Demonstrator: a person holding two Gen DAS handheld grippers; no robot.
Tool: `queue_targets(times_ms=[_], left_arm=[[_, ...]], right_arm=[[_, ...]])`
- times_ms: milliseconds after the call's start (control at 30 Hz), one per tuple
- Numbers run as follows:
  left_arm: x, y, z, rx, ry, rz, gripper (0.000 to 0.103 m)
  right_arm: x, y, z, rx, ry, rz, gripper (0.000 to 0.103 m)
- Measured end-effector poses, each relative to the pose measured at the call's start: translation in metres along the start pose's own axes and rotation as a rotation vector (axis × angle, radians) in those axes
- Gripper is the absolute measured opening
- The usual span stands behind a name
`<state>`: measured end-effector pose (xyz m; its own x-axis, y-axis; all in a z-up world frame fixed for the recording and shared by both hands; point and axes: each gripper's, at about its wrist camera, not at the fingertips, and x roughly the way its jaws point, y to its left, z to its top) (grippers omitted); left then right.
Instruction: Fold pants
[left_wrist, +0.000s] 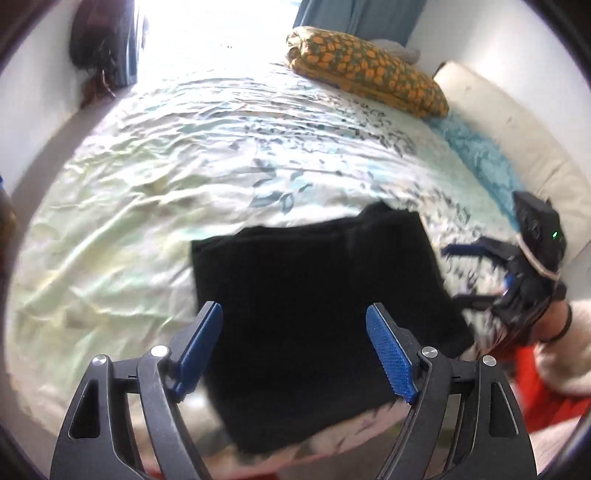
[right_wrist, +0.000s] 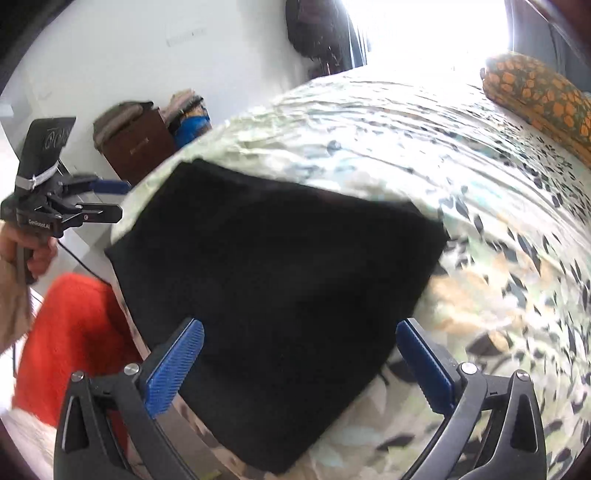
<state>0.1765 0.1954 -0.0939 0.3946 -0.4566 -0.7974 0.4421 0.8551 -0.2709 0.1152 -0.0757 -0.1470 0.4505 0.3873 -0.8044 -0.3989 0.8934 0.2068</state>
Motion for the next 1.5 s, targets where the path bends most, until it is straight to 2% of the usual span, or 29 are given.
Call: queue_targets(times_ms=[67, 133, 167, 233, 267, 333, 400, 500, 533, 600, 633, 700, 733, 800, 867, 933, 1000, 1067, 1133, 1200, 1300, 1433, 1500], left_arm=[[0.033, -0.004, 0.012, 0.022, 0.050, -0.006, 0.082], [0.068, 0.007, 0.020, 0.000, 0.108, 0.066, 0.082], [0.077, 0.015, 0.022, -0.036, 0.123, 0.079, 0.082], [0.075, 0.025, 0.027, -0.128, 0.100, 0.068, 0.081], [0.065, 0.025, 0.025, -0.143, 0.079, 0.066, 0.082], [0.040, 0.019, 0.018, -0.112, 0.054, 0.096, 0.082], [0.023, 0.007, 0.005, -0.029, 0.075, 0.092, 0.082], [0.024, -0.014, -0.030, 0.116, 0.187, 0.092, 0.082], [0.031, -0.019, -0.044, 0.166, 0.249, 0.119, 0.082], [0.042, -0.021, -0.065, 0.240, 0.312, 0.207, 0.082], [0.039, -0.019, -0.068, 0.230, 0.308, 0.232, 0.082], [0.018, -0.015, -0.065, 0.141, 0.269, 0.239, 0.082], [0.002, -0.017, -0.060, 0.104, 0.225, 0.255, 0.082], [-0.026, -0.031, -0.054, 0.075, 0.128, 0.301, 0.082], [-0.053, -0.054, -0.049, 0.048, 0.023, 0.360, 0.082], [-0.073, -0.081, -0.045, -0.013, -0.067, 0.452, 0.082], [-0.084, -0.103, -0.042, -0.064, -0.113, 0.526, 0.082], [-0.088, -0.124, -0.040, -0.082, -0.127, 0.557, 0.082], [-0.090, -0.139, -0.040, -0.114, -0.116, 0.542, 0.082], [-0.088, -0.148, -0.040, -0.155, -0.075, 0.553, 0.082], [-0.085, -0.156, -0.042, -0.160, -0.021, 0.563, 0.082], [-0.096, -0.167, -0.046, -0.184, -0.033, 0.554, 0.082], [-0.100, -0.167, -0.046, -0.180, -0.034, 0.581, 0.082]], right_arm=[[0.015, -0.002, 0.020, 0.007, 0.016, 0.058, 0.103], [0.043, -0.010, 0.039, 0.033, 0.062, 0.101, 0.103], [0.057, -0.017, 0.046, 0.046, 0.085, 0.079, 0.103], [0.078, -0.040, 0.057, 0.123, 0.119, -0.016, 0.102], [0.076, -0.048, 0.061, 0.176, 0.110, -0.025, 0.101], [0.057, -0.053, 0.065, 0.244, 0.055, 0.004, 0.102], [0.034, -0.035, 0.059, 0.181, 0.044, 0.040, 0.102], [0.006, 0.008, 0.027, -0.008, 0.076, 0.033, 0.102], [0.004, 0.023, 0.010, -0.066, 0.093, 0.030, 0.102], [0.016, 0.036, -0.025, -0.151, 0.159, -0.011, 0.102], [0.027, 0.036, -0.042, -0.179, 0.209, -0.038, 0.102], [0.039, 0.029, -0.062, -0.190, 0.276, -0.137, 0.102], [0.036, 0.021, -0.066, -0.144, 0.295, -0.127, 0.102], [0.010, 0.009, -0.061, -0.039, 0.241, -0.072, 0.101], [-0.024, 0.006, -0.048, -0.014, 0.163, -0.081, 0.101], [-0.058, 0.009, -0.033, -0.010, 0.089, -0.096, 0.102], [-0.092, 0.016, -0.019, 0.011, 0.024, -0.101, 0.102], [-0.116, 0.026, -0.009, 0.028, -0.020, -0.081, 0.103], [-0.133, 0.038, -0.003, 0.040, -0.043, -0.050, 0.103], [-0.144, 0.049, -0.001, 0.049, -0.058, -0.035, 0.103], [-0.151, 0.067, 0.000, 0.059, -0.077, -0.056, 0.103], [-0.152, 0.073, -0.003, 0.128, -0.041, -0.068, 0.103], [-0.149, 0.070, -0.004, 0.150, -0.015, -0.065, 0.103]])
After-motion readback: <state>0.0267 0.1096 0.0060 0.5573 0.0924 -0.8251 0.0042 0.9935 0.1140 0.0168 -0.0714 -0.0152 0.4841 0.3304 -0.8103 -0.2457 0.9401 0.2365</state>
